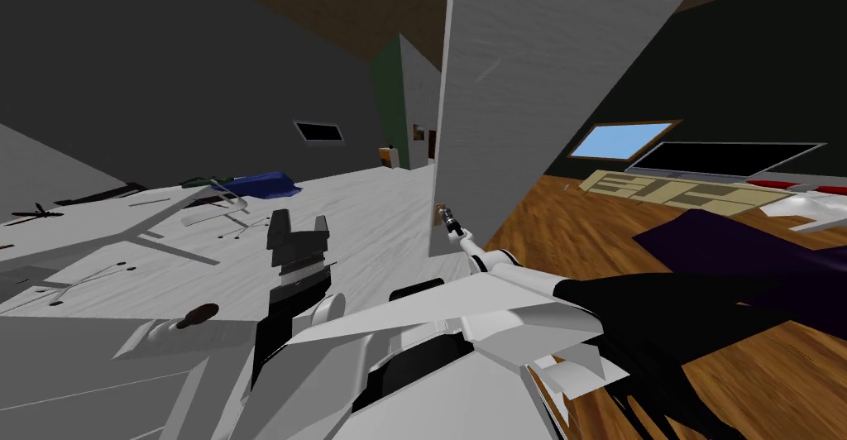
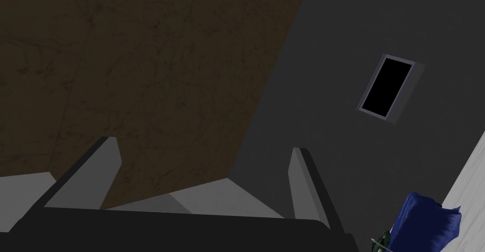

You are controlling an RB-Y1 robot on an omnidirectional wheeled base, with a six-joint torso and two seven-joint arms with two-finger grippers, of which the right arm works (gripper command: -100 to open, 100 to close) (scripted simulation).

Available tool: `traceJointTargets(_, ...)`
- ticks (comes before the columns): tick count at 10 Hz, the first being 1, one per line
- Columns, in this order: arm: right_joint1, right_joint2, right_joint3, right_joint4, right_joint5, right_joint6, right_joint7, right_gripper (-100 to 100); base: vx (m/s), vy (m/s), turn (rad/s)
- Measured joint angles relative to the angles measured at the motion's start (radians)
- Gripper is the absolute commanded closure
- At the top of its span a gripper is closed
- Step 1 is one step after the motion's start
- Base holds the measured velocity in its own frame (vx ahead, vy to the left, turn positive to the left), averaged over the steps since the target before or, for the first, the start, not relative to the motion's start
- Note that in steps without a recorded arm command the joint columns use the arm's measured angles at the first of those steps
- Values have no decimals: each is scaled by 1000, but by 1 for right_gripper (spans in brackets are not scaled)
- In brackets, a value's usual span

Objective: Push the door open

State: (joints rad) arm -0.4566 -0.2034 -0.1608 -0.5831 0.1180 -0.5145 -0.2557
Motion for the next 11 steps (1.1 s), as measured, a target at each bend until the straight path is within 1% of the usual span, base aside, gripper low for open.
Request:
traceJointTargets(1,-10,-8,-12,30,-5,-14,4,100,122,86,-47)
traceJointTargets(2,-10,-16,-16,26,-7,-13,2,100,69,29,-8)
traceJointTargets(3,1,-17,-18,-5,-7,0,1,100,162,71,-74)
traceJointTargets(4,38,-20,-25,-69,-10,28,-1,100,178,70,-111)
traceJointTargets(5,31,-26,-38,-55,-14,31,4,100,77,25,-12)
traceJointTargets(6,20,-30,-44,-33,-16,17,9,-100,-21,-36,-316)
traceJointTargets(7,3,-13,-42,-5,-6,1,18,-100,-48,-39,-128)
traceJointTargets(8,12,-1,-36,-30,2,11,21,-100,-57,-49,-197)
traceJointTargets(9,-2,14,-32,-16,12,12,26,-100,-56,-32,-96)
traceJointTargets(10,-1,24,-29,-20,18,11,30,-100,-48,-21,-117)
traceJointTargets(11,-11,30,-26,-5,25,5,32,-100,-32,-13,-50)
